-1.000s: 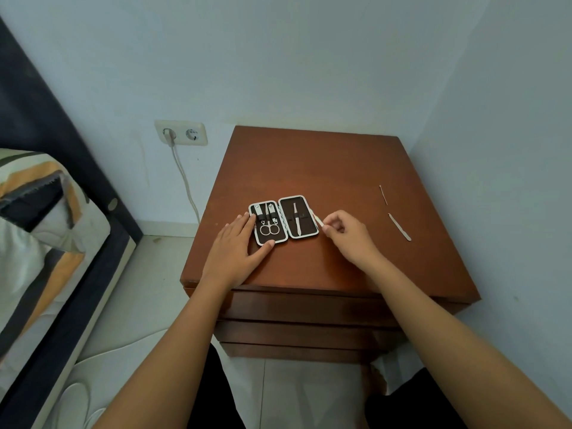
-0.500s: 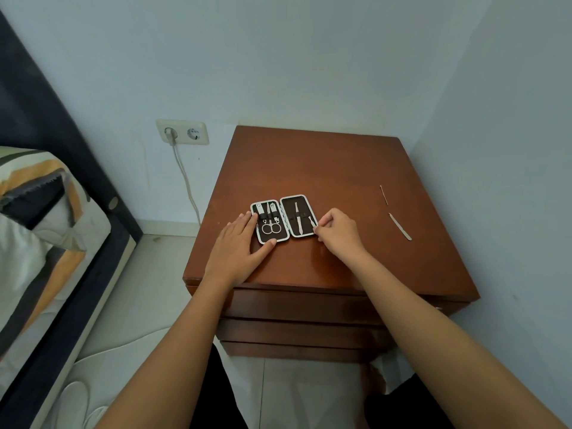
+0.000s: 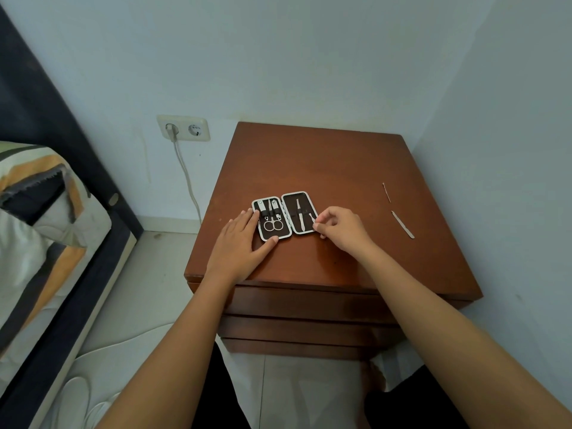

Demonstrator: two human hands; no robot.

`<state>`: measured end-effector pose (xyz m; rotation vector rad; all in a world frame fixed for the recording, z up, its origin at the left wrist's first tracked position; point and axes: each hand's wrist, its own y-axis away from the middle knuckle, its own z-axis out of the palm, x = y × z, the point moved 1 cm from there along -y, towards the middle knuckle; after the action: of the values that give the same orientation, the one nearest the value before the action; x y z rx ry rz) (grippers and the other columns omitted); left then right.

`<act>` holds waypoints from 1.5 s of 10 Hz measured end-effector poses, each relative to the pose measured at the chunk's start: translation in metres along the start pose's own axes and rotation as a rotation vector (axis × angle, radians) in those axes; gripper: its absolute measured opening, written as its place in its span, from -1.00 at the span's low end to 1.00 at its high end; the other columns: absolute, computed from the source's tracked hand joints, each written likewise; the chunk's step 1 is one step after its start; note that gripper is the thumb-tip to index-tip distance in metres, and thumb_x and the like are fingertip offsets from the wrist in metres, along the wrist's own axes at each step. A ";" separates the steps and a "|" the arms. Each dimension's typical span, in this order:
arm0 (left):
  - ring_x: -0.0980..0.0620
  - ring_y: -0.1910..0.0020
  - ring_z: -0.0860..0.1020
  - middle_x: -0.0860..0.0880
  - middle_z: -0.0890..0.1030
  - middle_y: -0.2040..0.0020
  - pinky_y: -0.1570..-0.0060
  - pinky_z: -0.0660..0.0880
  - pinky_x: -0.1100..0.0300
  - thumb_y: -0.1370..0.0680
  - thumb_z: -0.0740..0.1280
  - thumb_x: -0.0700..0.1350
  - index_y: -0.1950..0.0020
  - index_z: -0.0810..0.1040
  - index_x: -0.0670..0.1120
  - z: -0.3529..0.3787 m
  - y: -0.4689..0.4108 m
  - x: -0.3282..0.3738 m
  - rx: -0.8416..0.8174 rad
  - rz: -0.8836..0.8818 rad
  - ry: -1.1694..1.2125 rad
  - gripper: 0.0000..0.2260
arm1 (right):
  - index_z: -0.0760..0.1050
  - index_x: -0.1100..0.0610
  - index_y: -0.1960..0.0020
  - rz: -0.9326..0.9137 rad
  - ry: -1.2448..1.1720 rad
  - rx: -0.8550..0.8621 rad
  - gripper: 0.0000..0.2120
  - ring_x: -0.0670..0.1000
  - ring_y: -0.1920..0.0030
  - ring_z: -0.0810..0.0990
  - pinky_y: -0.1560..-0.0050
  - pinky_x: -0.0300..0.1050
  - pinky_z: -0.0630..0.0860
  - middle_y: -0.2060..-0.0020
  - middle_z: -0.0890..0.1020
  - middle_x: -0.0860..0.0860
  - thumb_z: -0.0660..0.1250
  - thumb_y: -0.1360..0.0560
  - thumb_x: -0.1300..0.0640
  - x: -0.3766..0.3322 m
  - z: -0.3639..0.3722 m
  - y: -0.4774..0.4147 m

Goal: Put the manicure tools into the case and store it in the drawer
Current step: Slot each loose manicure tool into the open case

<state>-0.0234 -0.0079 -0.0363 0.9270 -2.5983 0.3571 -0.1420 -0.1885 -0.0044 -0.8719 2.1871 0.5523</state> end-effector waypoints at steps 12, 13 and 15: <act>0.04 -0.53 0.06 -0.02 0.13 -0.55 -0.49 -0.05 0.10 -0.55 0.10 0.26 -0.53 0.09 -0.04 0.002 -0.001 -0.002 0.017 0.010 0.011 -0.35 | 0.45 0.08 -0.29 -0.405 0.512 0.239 -0.66 0.08 -0.18 0.46 -0.02 0.00 0.43 -0.20 0.50 0.05 0.16 -0.56 0.03 0.013 0.027 0.030; 0.04 -0.53 0.06 -0.02 0.13 -0.55 -0.49 -0.05 0.10 -0.55 0.11 0.25 -0.53 0.09 -0.04 0.002 -0.001 -0.002 0.022 0.010 0.013 -0.36 | 0.47 0.13 -0.28 -0.493 0.483 0.176 -0.63 0.06 -0.31 0.44 -0.17 0.01 0.44 -0.26 0.52 0.07 0.12 -0.55 0.04 0.013 0.030 0.032; 0.04 -0.53 0.07 -0.02 0.15 -0.55 -0.49 -0.04 0.10 -0.55 0.12 0.24 -0.53 0.11 -0.05 0.002 -0.001 -0.002 0.032 0.013 0.020 -0.36 | 0.49 0.18 -0.27 -0.526 0.432 0.132 -0.61 0.06 -0.30 0.49 -0.36 0.02 0.36 -0.26 0.56 0.08 0.10 -0.55 0.05 0.015 0.033 0.031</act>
<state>-0.0219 -0.0086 -0.0390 0.9130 -2.5883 0.4099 -0.1568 -0.1541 -0.0332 -1.5333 2.1927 -0.0445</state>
